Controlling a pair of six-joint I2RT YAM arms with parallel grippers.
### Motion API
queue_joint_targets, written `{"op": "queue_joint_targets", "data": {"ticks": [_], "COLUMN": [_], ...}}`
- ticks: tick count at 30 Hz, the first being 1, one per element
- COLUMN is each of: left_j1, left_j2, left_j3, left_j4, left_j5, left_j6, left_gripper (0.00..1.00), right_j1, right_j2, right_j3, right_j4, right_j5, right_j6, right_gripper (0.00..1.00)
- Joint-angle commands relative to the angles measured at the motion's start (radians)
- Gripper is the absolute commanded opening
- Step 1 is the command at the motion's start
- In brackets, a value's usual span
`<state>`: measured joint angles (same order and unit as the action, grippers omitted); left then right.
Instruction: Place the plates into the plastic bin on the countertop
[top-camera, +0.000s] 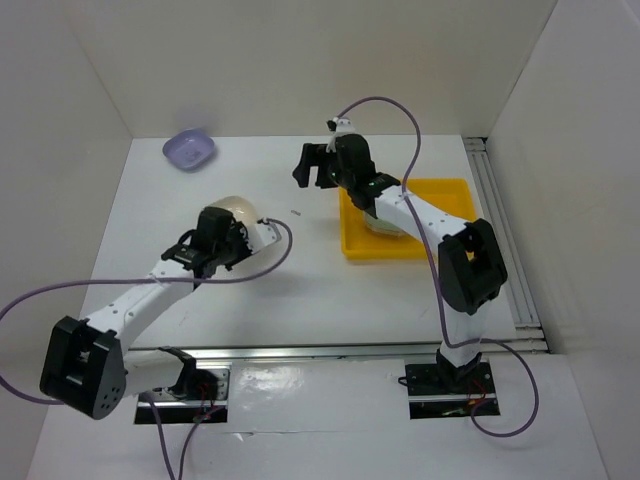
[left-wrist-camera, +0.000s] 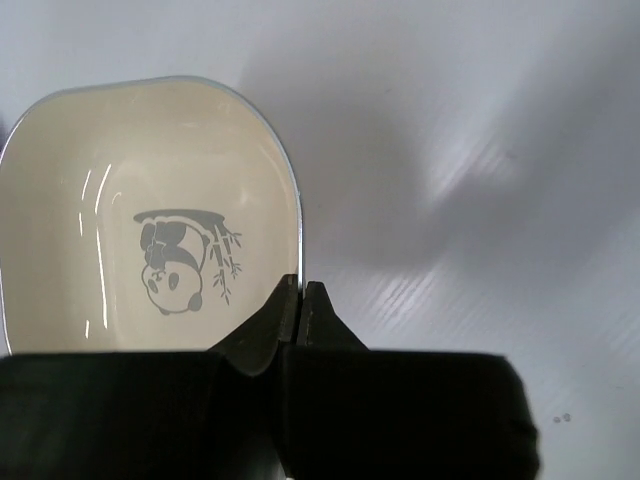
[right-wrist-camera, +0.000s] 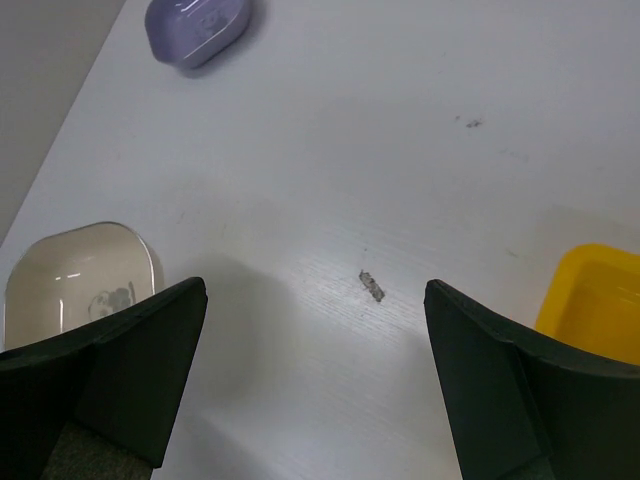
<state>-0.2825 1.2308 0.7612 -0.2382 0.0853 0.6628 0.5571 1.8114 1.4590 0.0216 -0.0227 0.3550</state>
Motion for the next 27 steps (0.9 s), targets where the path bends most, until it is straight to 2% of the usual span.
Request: {"op": "queue_joint_targets", "data": {"ticks": [1, 4, 8, 16, 20, 21, 24, 25, 26, 27], "left_j1": [-0.148, -0.236, -0.334, -0.408, -0.418, -0.419, -0.428, -0.428, -0.428, -0.428], "left_j2": [-0.068, -0.077, -0.014, 0.044, 0.062, 0.062, 0.062, 0.073, 0.073, 0.073], "left_j3": [-0.026, -0.017, 0.003, 0.101, 0.138, 0.138, 0.158, 0.168, 0.168, 0.177], "left_j4": [0.03, 0.016, 0.004, 0.023, 0.033, 0.033, 0.042, 0.033, 0.033, 0.021], "left_j5": [-0.117, -0.18, -0.24, -0.282, -0.291, -0.291, -0.291, -0.291, -0.282, -0.282], "left_j6": [0.093, 0.112, 0.123, 0.113, 0.095, 0.086, 0.061, 0.043, 0.043, 0.029], "left_gripper": [0.0, 0.0, 0.0, 0.0, 0.0, 0.0, 0.0, 0.0, 0.0, 0.0], "right_j1": [0.009, 0.02, 0.064, 0.109, 0.109, 0.109, 0.109, 0.118, 0.118, 0.118], "right_j2": [0.057, 0.066, 0.057, 0.066, 0.057, 0.057, 0.075, 0.075, 0.075, 0.062], "right_j3": [0.064, 0.037, 0.001, -0.092, -0.16, -0.16, -0.148, -0.147, -0.147, -0.138], "right_j4": [-0.017, 0.018, 0.032, 0.018, 0.083, 0.083, 0.083, 0.083, 0.083, 0.072], "right_j5": [-0.12, -0.152, -0.183, -0.164, -0.196, -0.21, -0.221, -0.212, -0.212, -0.185], "right_j6": [0.05, 0.065, 0.087, 0.078, 0.099, 0.099, 0.099, 0.099, 0.099, 0.099], "right_gripper": [0.96, 0.95, 0.92, 0.85, 0.74, 0.58, 0.29, 0.1, 0.05, 0.05]}}
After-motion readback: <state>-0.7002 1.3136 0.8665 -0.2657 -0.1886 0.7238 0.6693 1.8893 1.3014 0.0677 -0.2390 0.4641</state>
